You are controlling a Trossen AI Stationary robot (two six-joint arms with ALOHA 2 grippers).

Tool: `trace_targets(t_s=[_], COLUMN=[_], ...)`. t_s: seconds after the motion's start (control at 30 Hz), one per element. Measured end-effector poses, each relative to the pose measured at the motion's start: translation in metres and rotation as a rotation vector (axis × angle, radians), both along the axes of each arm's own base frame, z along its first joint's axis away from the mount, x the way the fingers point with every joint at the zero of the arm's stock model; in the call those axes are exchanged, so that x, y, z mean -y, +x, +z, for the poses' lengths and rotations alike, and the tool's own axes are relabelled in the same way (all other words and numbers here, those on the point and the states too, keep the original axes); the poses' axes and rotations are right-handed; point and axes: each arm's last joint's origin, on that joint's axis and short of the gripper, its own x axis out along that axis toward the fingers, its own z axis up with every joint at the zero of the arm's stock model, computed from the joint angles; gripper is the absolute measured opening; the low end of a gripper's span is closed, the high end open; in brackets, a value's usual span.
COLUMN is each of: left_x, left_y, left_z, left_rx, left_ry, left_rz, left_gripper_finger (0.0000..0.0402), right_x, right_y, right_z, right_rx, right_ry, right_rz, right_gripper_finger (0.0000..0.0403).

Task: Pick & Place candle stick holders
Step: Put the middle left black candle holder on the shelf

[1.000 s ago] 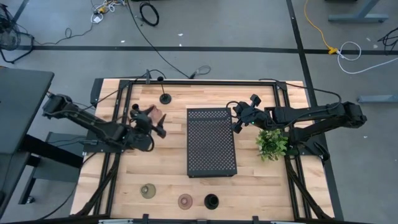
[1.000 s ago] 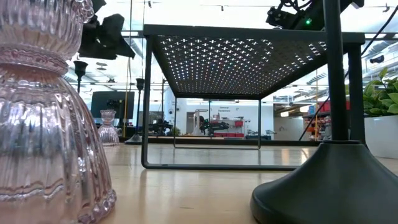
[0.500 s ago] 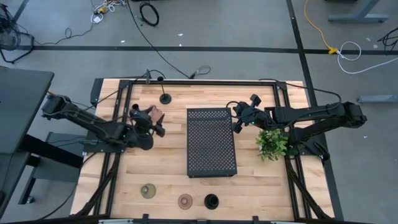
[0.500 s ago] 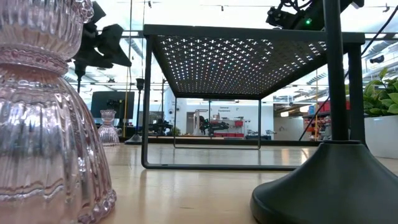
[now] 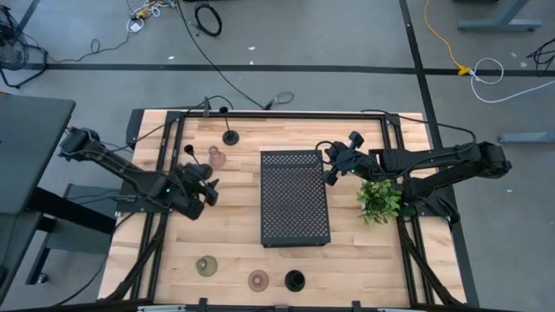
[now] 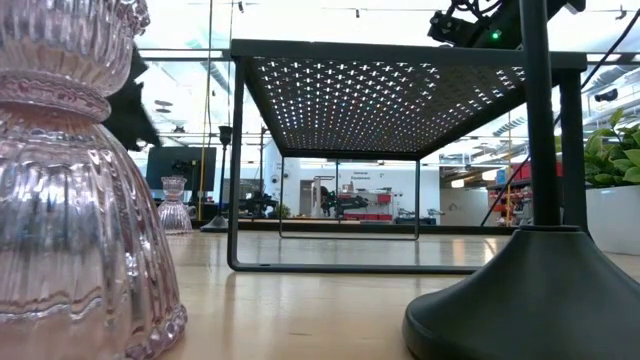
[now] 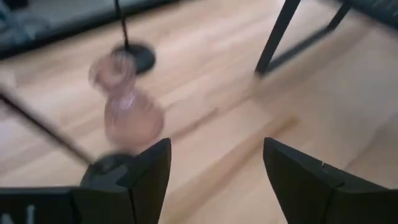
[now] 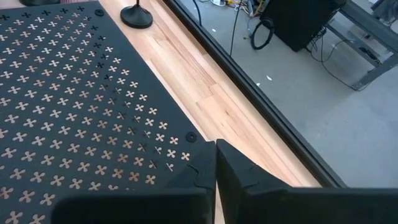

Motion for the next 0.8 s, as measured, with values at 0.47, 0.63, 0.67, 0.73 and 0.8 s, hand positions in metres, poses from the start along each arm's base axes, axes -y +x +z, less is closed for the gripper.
trace_targets(t_s=[0.47,0.63,0.67,0.73,0.8], left_x=[-0.013,-0.019,-0.020,-0.022,-0.023], left_y=[-0.023,-0.028,-0.029,-0.028,-0.028], left_z=[-0.004,-0.005,-0.005,-0.004,-0.003], left_rx=[-0.093,-0.152,-0.152,-0.135,-0.129], left_ry=[0.031,0.036,0.048,0.073,0.094], left_rz=[0.179,0.226,0.234,0.247,0.254], left_gripper_finger=[0.0247,0.0247,0.0247,0.0247,0.0247], right_x=[0.000,0.000,0.000,0.000,0.000], right_y=[0.000,0.002,0.002,0.002,0.002], right_z=[0.000,0.002,0.002,0.002,0.003], right_rx=[0.008,0.024,0.026,0.029,0.030], right_ry=[0.002,0.000,-0.001,-0.003,-0.008], right_rz=[-0.002,0.000,0.000,0.003,0.006], right_gripper_finger=[0.0013,0.0013,0.0013,0.0013,0.0013])
